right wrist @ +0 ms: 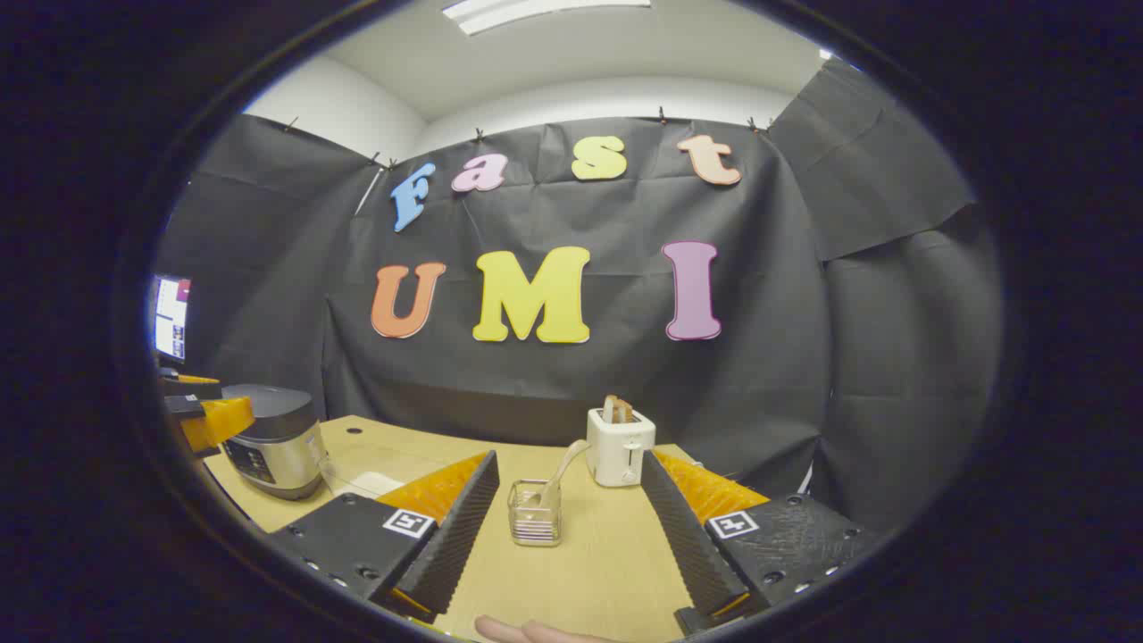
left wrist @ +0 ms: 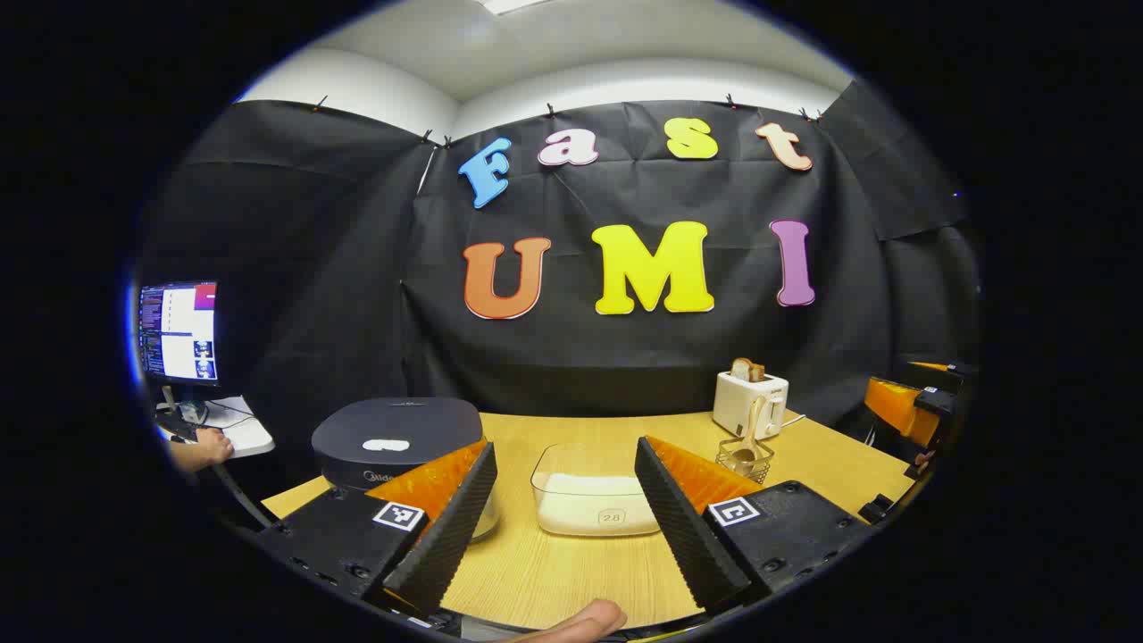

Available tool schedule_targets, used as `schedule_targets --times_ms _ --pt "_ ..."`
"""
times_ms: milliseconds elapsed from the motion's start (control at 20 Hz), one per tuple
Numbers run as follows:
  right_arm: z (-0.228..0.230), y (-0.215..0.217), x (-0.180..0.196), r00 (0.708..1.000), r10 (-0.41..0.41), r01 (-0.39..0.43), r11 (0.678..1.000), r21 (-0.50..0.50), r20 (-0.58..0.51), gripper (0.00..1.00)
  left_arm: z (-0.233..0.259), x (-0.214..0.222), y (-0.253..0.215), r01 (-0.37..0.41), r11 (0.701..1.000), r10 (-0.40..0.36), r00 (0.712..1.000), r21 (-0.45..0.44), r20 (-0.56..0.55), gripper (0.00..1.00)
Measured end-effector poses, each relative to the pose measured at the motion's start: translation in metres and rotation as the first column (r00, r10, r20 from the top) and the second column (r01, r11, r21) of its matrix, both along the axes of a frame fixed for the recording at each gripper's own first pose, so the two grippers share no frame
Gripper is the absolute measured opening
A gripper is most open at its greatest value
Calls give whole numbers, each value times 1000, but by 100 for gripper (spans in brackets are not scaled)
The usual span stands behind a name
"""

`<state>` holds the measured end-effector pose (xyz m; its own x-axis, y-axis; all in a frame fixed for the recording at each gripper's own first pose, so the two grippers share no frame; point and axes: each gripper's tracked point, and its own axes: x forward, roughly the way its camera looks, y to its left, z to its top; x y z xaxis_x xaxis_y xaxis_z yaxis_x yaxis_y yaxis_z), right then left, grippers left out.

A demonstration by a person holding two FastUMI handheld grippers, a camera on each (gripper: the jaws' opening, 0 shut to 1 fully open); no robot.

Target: Close the left gripper, press the button to open the rice cooker; take a wooden spoon from the chopstick holder with the right hand, scoop a spoonful of rice and pour it into the rice cooker, then put the wooden spoon back into the chopstick holder.

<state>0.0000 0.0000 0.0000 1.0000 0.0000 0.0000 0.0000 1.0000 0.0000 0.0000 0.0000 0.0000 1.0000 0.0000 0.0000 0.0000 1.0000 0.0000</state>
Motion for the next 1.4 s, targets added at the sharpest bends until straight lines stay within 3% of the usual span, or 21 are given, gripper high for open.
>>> schedule_targets --times_ms 300,900,1400 --pt "-5 5 0 999 25 -25 1000 11 -21 96 -1 2 19 -31 998 30 999 -52 -17 99" --pt "-12 12 3 998 43 -43 999 -11 -40 96 -4 4 12 -5 1000 4 999 -20 -32 99" --pt "-10 -5 6 998 22 -21 1000 17 -54 95 -5 5 37 -90 996 90 995 12 -41 98"
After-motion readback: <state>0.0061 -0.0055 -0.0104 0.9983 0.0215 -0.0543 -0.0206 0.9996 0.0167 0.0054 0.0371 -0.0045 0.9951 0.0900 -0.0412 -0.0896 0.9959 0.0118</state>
